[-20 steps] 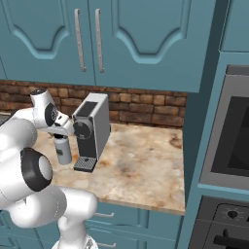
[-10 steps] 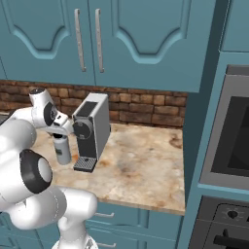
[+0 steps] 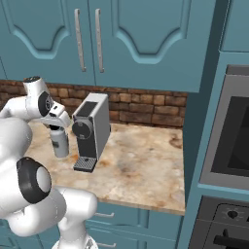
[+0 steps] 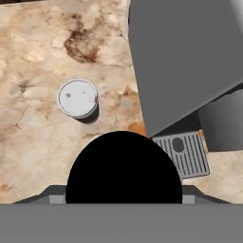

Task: Move the drinks to the dining counter.

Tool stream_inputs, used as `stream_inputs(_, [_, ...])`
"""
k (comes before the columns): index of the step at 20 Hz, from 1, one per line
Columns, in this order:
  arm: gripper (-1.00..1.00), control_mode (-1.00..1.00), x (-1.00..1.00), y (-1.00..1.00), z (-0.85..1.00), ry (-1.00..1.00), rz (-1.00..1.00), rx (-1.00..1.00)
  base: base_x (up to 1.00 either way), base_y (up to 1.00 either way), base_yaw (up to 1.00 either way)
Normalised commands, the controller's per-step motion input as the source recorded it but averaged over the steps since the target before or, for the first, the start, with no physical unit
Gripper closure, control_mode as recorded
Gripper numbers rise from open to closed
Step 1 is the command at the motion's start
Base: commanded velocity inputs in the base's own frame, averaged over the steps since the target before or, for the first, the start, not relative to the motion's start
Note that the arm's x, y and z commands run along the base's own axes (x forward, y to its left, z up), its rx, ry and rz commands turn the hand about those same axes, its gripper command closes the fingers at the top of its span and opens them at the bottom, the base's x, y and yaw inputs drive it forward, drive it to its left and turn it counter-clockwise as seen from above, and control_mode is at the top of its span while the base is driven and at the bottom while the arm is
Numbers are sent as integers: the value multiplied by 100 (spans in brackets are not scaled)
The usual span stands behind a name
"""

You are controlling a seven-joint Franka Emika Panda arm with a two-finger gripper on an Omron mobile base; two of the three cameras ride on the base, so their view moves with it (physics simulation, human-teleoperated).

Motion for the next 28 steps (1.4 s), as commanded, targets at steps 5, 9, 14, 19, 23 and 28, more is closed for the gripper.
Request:
stream_inputs(5, [100,-100,0,0,51,0,3,0,0,0,0])
stream_inputs(9, [100,-100,-1,0,27,0,12,0,0,0,0])
stream_inputs(14, [100,-100,-8,0,17,-3,19,-2,0,0,0])
stream_inputs(19, [100,-100,-12,0,8,-7,28,-3,0,0,0])
stream_inputs(23, [100,-100,-13,0,7,-6,20,-1,0,0,0])
stream_inputs(28, [100,-100,-18,0,10,-3,17,0,0,0,0])
